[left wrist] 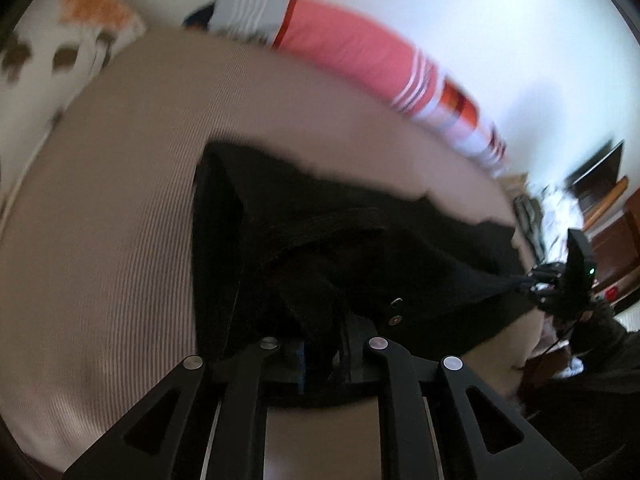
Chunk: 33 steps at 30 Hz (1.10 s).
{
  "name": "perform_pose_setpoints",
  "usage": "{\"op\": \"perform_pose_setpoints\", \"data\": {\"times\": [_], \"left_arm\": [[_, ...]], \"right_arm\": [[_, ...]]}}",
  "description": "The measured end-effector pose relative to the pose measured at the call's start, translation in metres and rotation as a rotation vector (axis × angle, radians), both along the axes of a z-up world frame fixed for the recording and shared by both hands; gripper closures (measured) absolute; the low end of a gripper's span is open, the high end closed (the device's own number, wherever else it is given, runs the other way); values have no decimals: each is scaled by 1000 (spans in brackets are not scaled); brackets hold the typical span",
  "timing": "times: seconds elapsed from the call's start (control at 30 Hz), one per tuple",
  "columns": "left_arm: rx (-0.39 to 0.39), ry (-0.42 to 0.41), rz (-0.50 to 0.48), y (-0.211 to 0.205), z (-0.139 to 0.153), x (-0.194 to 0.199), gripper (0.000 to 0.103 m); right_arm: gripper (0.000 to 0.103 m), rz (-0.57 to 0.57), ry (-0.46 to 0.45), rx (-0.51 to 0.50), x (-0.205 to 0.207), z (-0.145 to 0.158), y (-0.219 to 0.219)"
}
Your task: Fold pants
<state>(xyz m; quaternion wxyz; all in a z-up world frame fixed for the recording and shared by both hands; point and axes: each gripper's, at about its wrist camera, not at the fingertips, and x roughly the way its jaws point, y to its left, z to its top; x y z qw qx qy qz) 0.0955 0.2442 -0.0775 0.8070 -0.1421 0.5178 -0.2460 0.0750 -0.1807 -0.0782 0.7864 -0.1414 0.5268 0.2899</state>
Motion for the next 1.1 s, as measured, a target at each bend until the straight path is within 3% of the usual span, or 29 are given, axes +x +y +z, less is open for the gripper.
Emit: {"op": "perform_pose_setpoints", "data": {"times": [0.1, 0.2, 0.27, 0.33, 0.37, 0.43, 0.6, 0.83, 0.87, 0.93, 1.1], "left_arm": [[56, 38, -3, -2, -18, -10, 84], [82, 54, 24, 0, -19, -13, 70], [110, 67, 44, 3, -12, -18, 52], [140, 78, 53, 5, -5, -24, 42], [148, 91, 61, 7, -2, -29, 42], [124, 106, 89, 13, 4, -39, 42], [-102, 221, 238, 30, 7, -52, 42], [-251, 336, 439, 23, -14, -39, 47], [-230, 336, 462, 21, -14, -34, 62], [-178, 297, 456, 16, -7, -28, 81], [-47, 179, 356, 8, 22, -16, 87]], "right_arm": [[97, 0, 39, -23, -1, -23, 5], [97, -10, 57, -35, 4, -34, 7], [97, -13, 51, -36, 5, -34, 8], [96, -17, 50, -33, 2, -35, 8], [96, -18, 46, -34, 2, -35, 8], [95, -17, 40, -31, 1, -37, 7], [95, -11, 17, -28, -4, -37, 7], [95, -15, 1, -16, -5, -37, 6], [95, -20, -1, -15, -5, -37, 6], [95, -38, -7, -10, -6, -34, 4], [95, -73, -39, 20, -21, -6, 2]]}}
